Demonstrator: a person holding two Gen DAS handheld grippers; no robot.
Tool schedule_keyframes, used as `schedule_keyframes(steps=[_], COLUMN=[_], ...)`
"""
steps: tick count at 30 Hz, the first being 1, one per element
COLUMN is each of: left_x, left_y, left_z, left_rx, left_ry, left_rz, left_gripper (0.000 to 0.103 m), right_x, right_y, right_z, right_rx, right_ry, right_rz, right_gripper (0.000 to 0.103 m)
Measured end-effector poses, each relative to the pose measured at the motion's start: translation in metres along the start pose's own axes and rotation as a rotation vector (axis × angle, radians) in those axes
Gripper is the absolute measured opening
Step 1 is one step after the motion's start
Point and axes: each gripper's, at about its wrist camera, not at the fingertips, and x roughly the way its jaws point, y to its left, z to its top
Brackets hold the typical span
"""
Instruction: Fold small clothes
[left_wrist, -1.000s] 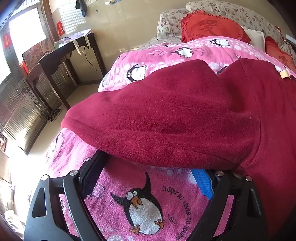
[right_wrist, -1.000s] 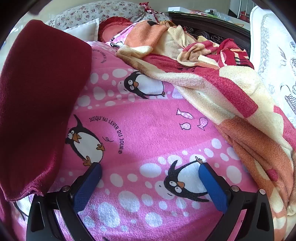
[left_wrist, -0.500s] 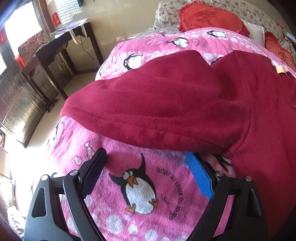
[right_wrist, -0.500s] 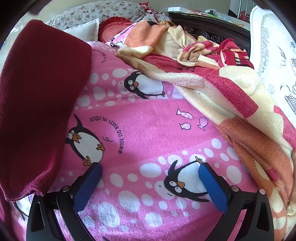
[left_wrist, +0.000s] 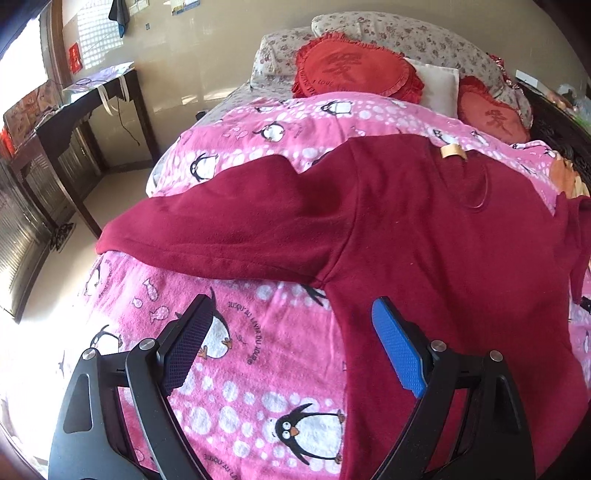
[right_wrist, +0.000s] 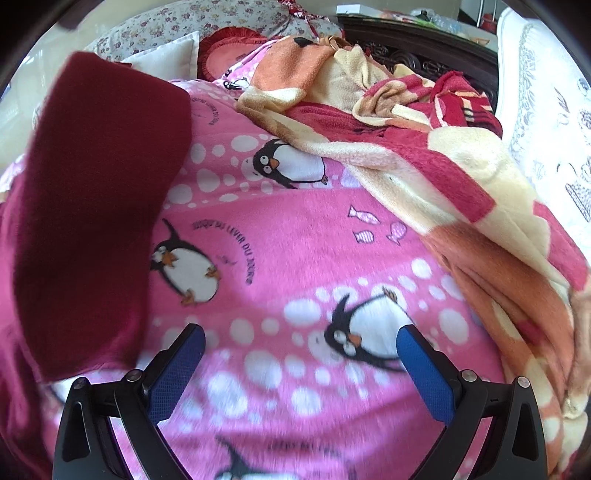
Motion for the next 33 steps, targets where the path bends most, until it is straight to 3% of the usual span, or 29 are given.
schedule_keyframes(steps=[3, 8, 14, 22, 28, 33], left_x=[-0.012, -0.026, -0.033, -0.031, -0.022, -0.015], left_y=[-0.011, -0.030, -0.044, -0.051, -0.047, -0.041], left_z=[0.002, 0.005, 0.008, 0.014, 0.016, 0.018], left_rx=[0.018, 0.050, 0.062, 0.082, 0.071, 0.047], left_ry=[-0.019, -0.040, -0.050, -0.029, -0.005, 0.008], left_rz=[-0.038, -0.086, -0.127, -0.110, -0.093, -0.085], left_gripper=[0.088, 0.088, 0.088, 0.088, 0.088, 0.088], right_x=[-0.035, -0.094, -0.144, -0.165, -0.156, -0.146], right_y=[0.001, 0.008, 0.050, 0.143, 0.204, 0.228], right_z=[-0.002, -0.001, -0.003, -0.003, -0.001, 0.004], right_rx=[-0.018, -0.023, -0.094, -0.175, -0.247, -0.247], right_ry=[-0.024, -0.057, -0.096, -0.098, -0.085, -0.079], right_rz=[-0.012, 0.039, 0.080, 0.262, 0.324, 0.359], right_gripper=[0.103, 0.103, 0.103, 0.103, 0.103, 0.103])
